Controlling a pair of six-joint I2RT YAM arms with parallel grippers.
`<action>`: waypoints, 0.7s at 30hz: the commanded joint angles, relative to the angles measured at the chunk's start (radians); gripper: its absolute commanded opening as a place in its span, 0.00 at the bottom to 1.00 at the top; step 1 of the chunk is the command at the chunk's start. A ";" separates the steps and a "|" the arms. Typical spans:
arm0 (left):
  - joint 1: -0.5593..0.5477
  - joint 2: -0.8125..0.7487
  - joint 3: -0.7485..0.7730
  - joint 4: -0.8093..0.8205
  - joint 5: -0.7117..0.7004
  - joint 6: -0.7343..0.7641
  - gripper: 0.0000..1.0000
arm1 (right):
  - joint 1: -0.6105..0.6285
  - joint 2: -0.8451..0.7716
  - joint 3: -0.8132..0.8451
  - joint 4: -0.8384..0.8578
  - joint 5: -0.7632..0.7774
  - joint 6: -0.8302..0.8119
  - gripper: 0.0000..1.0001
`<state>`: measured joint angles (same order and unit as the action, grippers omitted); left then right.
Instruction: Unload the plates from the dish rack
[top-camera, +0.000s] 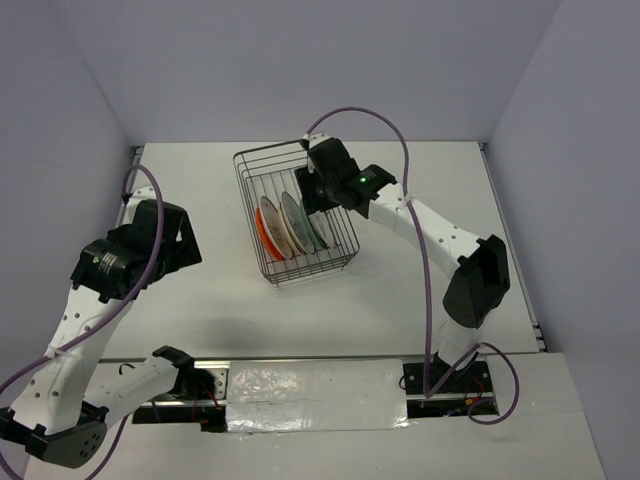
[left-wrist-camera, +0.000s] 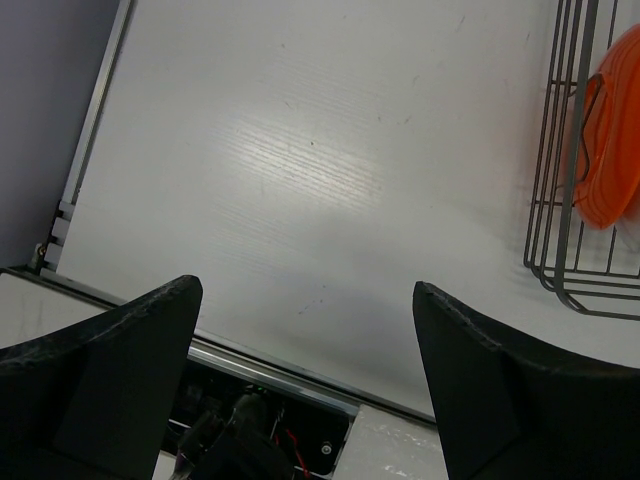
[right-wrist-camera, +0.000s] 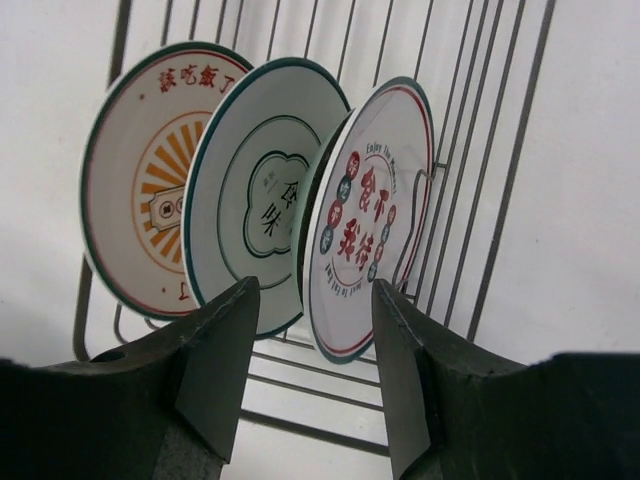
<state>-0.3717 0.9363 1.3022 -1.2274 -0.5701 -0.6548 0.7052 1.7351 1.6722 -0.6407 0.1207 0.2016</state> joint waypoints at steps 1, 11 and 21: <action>0.002 -0.013 0.000 0.012 -0.007 0.015 1.00 | 0.011 0.090 0.058 -0.020 0.036 0.021 0.55; 0.002 -0.005 -0.006 0.029 -0.005 0.043 0.99 | 0.025 0.130 0.155 -0.086 0.135 0.039 0.07; 0.002 0.171 0.260 0.128 0.243 -0.044 1.00 | 0.075 -0.110 0.283 -0.208 0.134 -0.175 0.00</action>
<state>-0.3702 1.0355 1.4006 -1.1942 -0.4679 -0.6456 0.7597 1.8015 1.9278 -0.8371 0.2501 0.1699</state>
